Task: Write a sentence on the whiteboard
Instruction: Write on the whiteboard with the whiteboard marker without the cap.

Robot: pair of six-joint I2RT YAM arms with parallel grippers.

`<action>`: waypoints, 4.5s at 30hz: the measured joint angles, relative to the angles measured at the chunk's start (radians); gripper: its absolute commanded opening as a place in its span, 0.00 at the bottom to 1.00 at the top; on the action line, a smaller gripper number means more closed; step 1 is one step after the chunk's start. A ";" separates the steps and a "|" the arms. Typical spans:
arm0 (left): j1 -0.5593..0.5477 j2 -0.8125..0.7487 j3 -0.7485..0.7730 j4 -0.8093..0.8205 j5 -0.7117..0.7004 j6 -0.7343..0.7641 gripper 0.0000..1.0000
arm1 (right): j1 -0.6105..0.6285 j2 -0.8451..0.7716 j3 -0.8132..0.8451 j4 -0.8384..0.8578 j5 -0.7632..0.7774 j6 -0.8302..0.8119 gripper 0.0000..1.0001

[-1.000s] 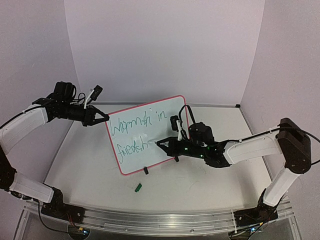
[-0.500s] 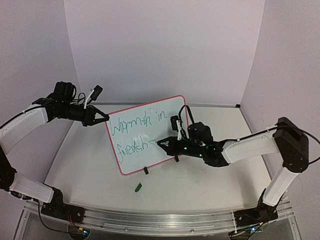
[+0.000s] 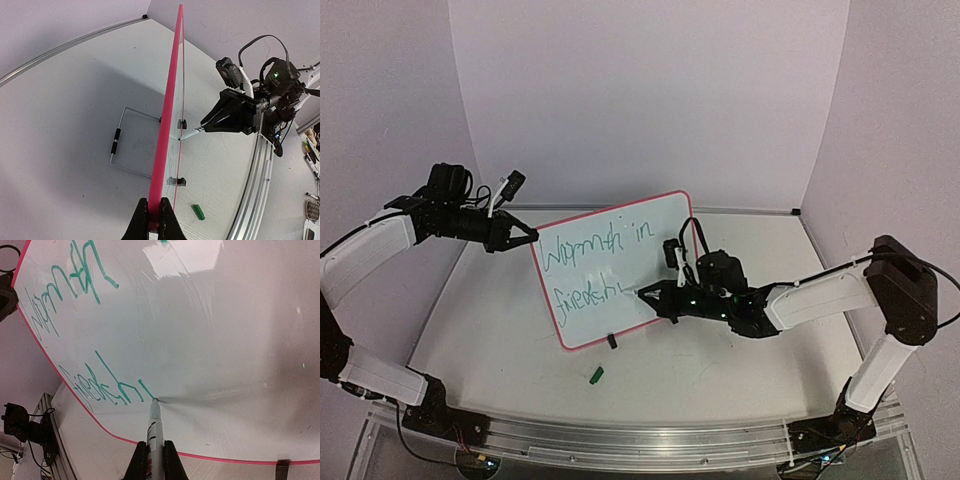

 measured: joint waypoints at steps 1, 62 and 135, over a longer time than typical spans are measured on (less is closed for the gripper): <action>0.000 0.000 0.000 0.000 0.000 0.000 0.00 | 0.000 0.000 0.000 0.000 -0.001 0.001 0.00; -0.006 -0.001 0.000 0.000 -0.002 0.000 0.00 | -0.005 -0.050 0.016 0.008 0.039 -0.044 0.00; -0.006 -0.001 0.000 0.001 -0.004 0.000 0.00 | -0.014 -0.055 -0.034 0.041 0.093 -0.007 0.00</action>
